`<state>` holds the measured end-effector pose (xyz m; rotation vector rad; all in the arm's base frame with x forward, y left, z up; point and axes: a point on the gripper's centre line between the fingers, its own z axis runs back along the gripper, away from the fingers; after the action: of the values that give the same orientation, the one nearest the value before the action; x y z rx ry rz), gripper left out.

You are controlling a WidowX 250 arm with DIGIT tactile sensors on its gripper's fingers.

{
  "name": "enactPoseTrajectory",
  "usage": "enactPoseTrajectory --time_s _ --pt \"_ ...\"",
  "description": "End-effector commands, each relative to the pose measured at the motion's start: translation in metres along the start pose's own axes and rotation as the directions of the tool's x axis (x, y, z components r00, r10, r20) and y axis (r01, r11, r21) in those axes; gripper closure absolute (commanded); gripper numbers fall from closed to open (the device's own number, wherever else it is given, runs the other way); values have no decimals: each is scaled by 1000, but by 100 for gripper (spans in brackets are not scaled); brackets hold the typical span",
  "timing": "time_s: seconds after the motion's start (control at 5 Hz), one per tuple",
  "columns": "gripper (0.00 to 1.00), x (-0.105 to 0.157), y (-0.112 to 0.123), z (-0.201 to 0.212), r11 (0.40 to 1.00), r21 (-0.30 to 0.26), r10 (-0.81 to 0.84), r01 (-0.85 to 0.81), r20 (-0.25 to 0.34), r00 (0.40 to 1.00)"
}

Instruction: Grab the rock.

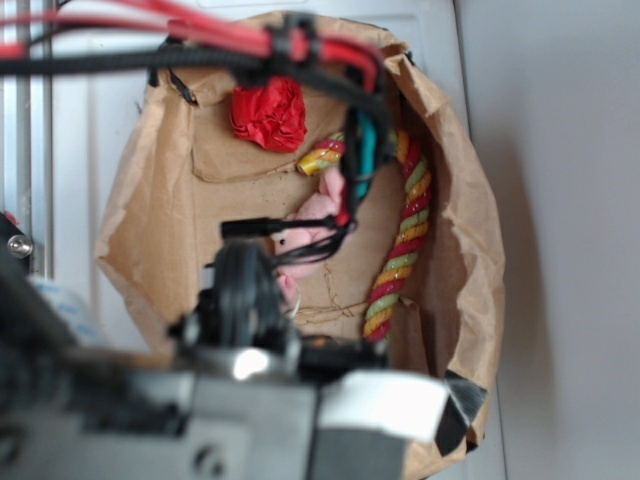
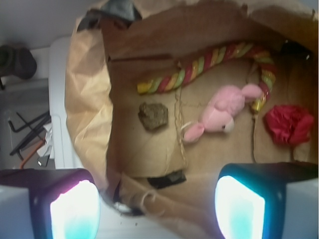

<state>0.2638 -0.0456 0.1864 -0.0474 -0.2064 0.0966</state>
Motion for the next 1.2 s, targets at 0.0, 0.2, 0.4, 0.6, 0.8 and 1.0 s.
enactPoseTrajectory --time_s 0.0,0.2,0.4,0.6,0.8,1.0 --pt "0 36 18 -8 1000 12 10 -11 64 998" --pt "0 38 20 -18 1000 19 -12 11 62 998" --pt "0 31 19 -31 998 15 -58 58 38 998" --pt "0 31 25 -40 998 24 -59 58 35 998" --pt "0 31 28 -38 999 7 -41 40 36 999" --pt "0 30 22 -44 997 -15 -73 73 25 997"
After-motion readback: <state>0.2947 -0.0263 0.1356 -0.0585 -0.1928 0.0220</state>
